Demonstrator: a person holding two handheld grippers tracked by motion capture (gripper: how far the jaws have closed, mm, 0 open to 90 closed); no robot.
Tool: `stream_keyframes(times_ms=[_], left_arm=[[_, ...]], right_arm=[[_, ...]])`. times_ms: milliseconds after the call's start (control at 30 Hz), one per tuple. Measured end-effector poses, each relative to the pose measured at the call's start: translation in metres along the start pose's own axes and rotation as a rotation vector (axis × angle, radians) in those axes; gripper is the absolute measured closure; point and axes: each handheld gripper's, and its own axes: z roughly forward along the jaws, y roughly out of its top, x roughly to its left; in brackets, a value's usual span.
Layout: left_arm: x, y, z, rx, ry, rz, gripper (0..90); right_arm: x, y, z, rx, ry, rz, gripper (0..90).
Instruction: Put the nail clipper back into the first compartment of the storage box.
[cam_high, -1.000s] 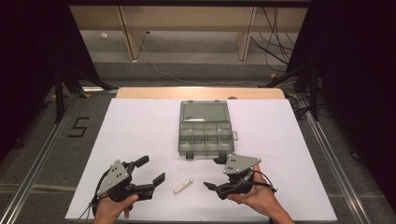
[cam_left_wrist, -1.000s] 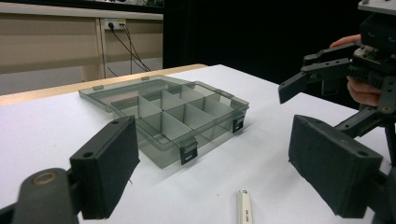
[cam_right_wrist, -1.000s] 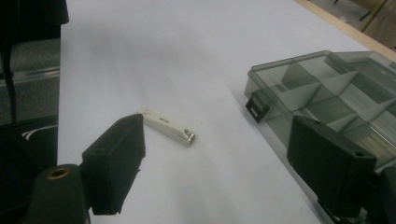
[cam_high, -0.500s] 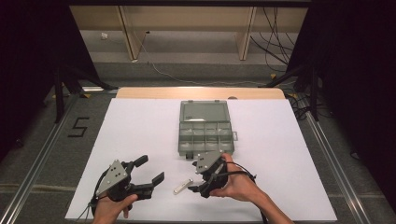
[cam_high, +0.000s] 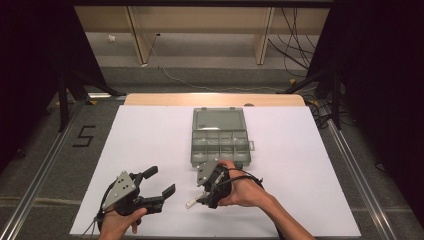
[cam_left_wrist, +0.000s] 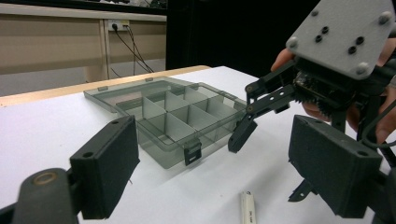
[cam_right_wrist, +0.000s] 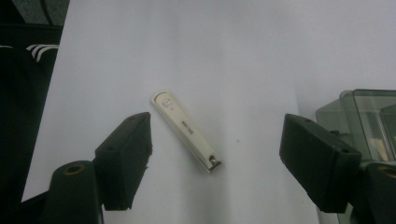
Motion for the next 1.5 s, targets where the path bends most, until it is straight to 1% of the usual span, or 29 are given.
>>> stream_keyframes(times_ms=[33,67,100,167,200,233,333,367,467,500,533,567,700,767,800,867,900,967,1000,1033,1067,1100,1200,1233,1400,1433,1467,1500], left_arm=[[0.000,0.000,0.000,0.000,0.001,0.000,15.8],[0.000,0.000,0.000,0.000,0.001,0.000,15.8],[0.000,0.000,0.000,0.000,0.000,0.000,15.8],[0.000,0.000,-0.001,0.008,0.006,0.001,15.8],[0.001,0.000,-0.001,0.007,0.006,0.002,15.8],[0.001,0.000,-0.001,0.007,0.006,0.002,15.8],[0.000,0.000,-0.001,0.006,0.006,0.001,15.8],[0.000,0.000,-0.001,0.006,0.005,0.002,15.8],[0.000,0.001,-0.001,0.005,0.005,0.002,15.8],[0.000,0.001,-0.001,0.005,0.005,0.003,15.8],[0.000,0.001,-0.001,0.005,0.005,0.002,15.8],[0.000,0.001,-0.001,0.005,0.005,0.002,15.8],[0.000,0.001,-0.001,0.004,0.006,0.001,15.8],[0.000,0.001,-0.001,0.004,0.006,0.001,15.8],[0.000,0.001,-0.001,0.005,0.006,0.001,15.8],[0.000,0.001,-0.001,0.005,0.006,0.000,15.8],[0.000,0.000,0.000,-0.002,-0.002,-0.001,15.8],[0.000,0.000,0.000,-0.001,-0.001,0.000,15.8],[0.000,0.000,-0.001,0.004,0.004,-0.001,15.8],[0.000,0.000,0.000,-0.001,0.001,-0.003,15.8],[0.001,0.000,0.000,-0.001,0.001,-0.003,15.8],[0.000,0.000,-0.001,0.008,0.009,-0.003,15.8],[0.000,0.000,0.000,0.007,0.008,-0.005,15.8],[0.000,0.000,0.000,0.008,0.008,-0.004,15.8],[0.000,0.000,0.000,0.012,0.006,-0.003,15.8],[0.000,0.000,0.000,0.011,0.005,-0.003,15.8],[0.000,0.000,0.000,0.011,0.005,-0.003,15.8],[0.000,0.000,0.000,0.012,0.005,-0.002,15.8]], right_arm=[[-0.001,0.002,0.004,0.011,0.014,-0.011,27.2],[-0.001,0.002,0.004,0.011,0.014,-0.011,27.2],[-0.003,0.003,0.008,0.020,0.034,-0.020,28.3],[-0.003,0.004,0.010,0.028,0.042,-0.018,28.7],[-0.003,0.004,0.012,0.038,0.059,-0.023,29.2],[-0.004,0.005,0.016,0.057,0.066,-0.033,30.0],[-0.005,0.005,0.019,0.067,0.075,-0.029,31.4],[-0.006,0.004,0.022,0.080,0.087,-0.044,32.7],[-0.007,0.003,0.024,0.095,0.085,-0.053,34.0],[-0.007,0.003,0.025,0.102,0.094,-0.051,35.0],[-0.008,0.003,0.026,0.106,0.088,-0.056,36.1],[-0.009,0.003,0.027,0.108,0.106,-0.057,38.0],[-0.009,0.003,0.029,0.118,0.105,-0.068,39.9],[-0.009,0.004,0.030,0.132,0.116,-0.080,42.2],[-0.008,0.004,0.031,0.140,0.119,-0.068,43.0],[-0.008,0.005,0.032,0.150,0.119,-0.082,44.0],[-0.010,0.006,0.032,0.150,0.118,-0.109,46.2],[-0.010,0.006,0.033,0.153,0.120,-0.109,46.4],[-0.009,0.006,0.033,0.156,0.124,-0.094,47.3],[-0.010,0.006,0.033,0.155,0.129,-0.098,47.9],[-0.010,0.006,0.033,0.156,0.132,-0.090,48.3],[-0.010,0.006,0.034,0.152,0.140,-0.091,49.7],[-0.010,0.006,0.037,0.167,0.151,-0.092,51.0],[-0.010,0.005,0.038,0.176,0.155,-0.092,53.5],[-0.010,0.005,0.039,0.180,0.164,-0.091,56.5],[-0.011,0.005,0.041,0.186,0.174,-0.097,58.7],[-0.011,0.005,0.041,0.186,0.174,-0.097,58.7],[-0.012,0.005,0.041,0.185,0.184,-0.094,61.3]])
